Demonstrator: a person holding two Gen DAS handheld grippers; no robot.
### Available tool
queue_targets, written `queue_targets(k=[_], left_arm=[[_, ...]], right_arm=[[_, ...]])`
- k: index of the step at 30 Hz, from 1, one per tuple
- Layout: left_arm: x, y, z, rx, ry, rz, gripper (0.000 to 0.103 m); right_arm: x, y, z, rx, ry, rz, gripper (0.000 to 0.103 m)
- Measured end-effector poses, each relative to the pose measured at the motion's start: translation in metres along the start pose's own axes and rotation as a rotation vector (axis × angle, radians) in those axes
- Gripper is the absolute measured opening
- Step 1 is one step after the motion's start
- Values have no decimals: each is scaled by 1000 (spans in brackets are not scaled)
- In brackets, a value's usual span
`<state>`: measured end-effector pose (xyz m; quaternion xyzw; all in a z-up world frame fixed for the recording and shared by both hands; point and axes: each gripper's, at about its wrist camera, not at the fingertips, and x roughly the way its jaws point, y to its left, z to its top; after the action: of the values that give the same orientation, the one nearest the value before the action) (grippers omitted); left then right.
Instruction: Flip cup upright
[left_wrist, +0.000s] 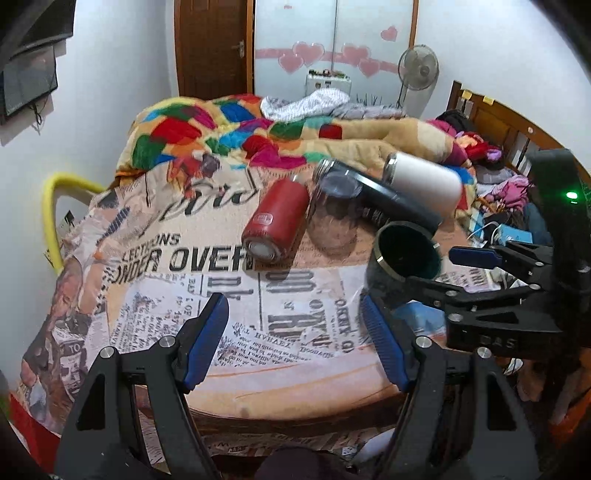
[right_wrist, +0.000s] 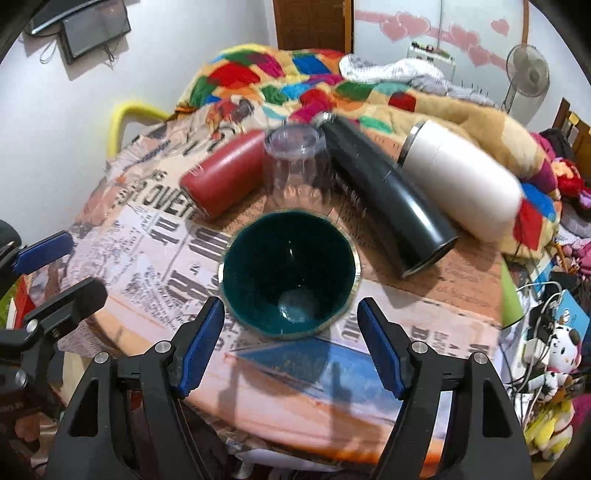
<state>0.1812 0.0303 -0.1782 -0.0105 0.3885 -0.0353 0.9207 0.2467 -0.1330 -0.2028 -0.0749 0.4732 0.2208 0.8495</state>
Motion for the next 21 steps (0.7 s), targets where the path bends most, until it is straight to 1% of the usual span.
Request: queue_targets(k=[4,6,9,10,11,13,15,16,19,21], left_arm=[[-37,-10,12,-7,-81,-18,74],[-60,-15,18,-12,-137,-26,74],[-104,-25,27,-10,-245,-39,74],[-119,-29,29,-5,-283,-40,74],[-130,-32,31,-1,-314,-39,74],[-161,-40,32,10,-403,-22,75],[-185,-46,31,19,-473,-4,78],[-201,-50,29,23,-524,10,80],[-232,-58,22,33,-617,32,82],[-249,-64,15,37,-672,45,85]], right_arm=[[-50,-1,-3,2,-104,1,71],[-82,-2,-4,6,-179,-4,71],[-135,-2,-7,10,-312,-15,71],[-159,0,-10,9,-374,-23,71],[-173,1,-11,9,-413,-27,71],[-205,4,-16,7,-504,-34,71],[-234,7,-22,6,-592,-34,72],[-246,9,-25,6,-630,-33,72],[-279,17,-38,8,-742,-24,72],[-292,22,-45,7,-791,-20,73]])
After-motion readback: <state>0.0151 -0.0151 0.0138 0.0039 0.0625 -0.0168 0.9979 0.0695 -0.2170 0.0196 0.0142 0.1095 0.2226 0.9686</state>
